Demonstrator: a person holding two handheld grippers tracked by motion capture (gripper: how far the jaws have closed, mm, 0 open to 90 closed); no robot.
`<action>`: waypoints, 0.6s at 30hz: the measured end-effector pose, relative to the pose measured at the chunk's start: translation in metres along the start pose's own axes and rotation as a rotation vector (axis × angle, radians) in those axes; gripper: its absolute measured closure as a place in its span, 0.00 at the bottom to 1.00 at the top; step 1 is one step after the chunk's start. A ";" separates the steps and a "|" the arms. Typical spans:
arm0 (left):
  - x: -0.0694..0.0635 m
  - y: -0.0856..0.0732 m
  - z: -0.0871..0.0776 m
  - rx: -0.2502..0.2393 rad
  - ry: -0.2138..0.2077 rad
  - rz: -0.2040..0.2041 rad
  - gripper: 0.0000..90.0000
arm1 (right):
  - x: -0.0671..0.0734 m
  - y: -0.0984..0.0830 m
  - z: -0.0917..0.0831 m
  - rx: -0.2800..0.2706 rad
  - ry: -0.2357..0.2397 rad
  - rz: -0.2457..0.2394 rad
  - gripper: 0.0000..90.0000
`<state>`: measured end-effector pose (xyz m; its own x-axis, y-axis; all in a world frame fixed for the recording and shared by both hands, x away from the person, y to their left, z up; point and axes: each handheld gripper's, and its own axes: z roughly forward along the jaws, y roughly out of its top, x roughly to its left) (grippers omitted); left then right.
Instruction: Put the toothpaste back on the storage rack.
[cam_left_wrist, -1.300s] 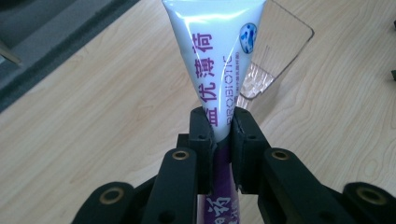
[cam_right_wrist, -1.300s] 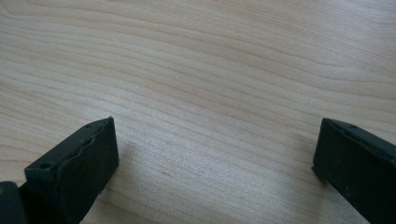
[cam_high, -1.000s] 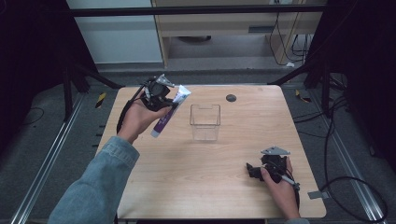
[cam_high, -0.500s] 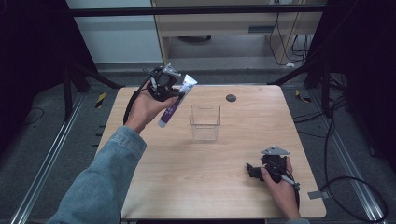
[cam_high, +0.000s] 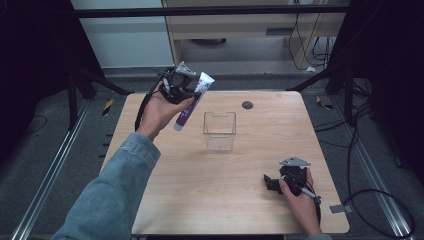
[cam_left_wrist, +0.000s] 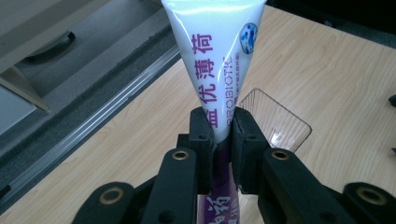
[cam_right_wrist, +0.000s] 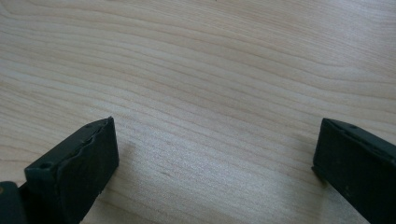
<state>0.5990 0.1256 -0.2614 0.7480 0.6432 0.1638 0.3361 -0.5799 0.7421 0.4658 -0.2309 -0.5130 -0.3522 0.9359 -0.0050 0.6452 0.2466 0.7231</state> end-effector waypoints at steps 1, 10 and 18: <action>-0.001 0.001 0.000 -0.006 0.001 -0.001 0.89 | 0.000 0.000 0.000 0.000 0.001 0.002 0.00; -0.006 0.010 -0.001 -0.037 0.012 0.005 0.89 | 0.000 0.000 0.000 -0.001 0.000 -0.001 0.00; -0.012 0.017 0.002 -0.063 0.014 0.011 0.89 | 0.000 0.000 0.000 -0.001 0.001 0.002 0.00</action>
<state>0.5966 0.1069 -0.2527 0.7431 0.6442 0.1811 0.2910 -0.5547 0.7795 0.4657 -0.2309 -0.5130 -0.3517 0.9361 -0.0027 0.6449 0.2444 0.7241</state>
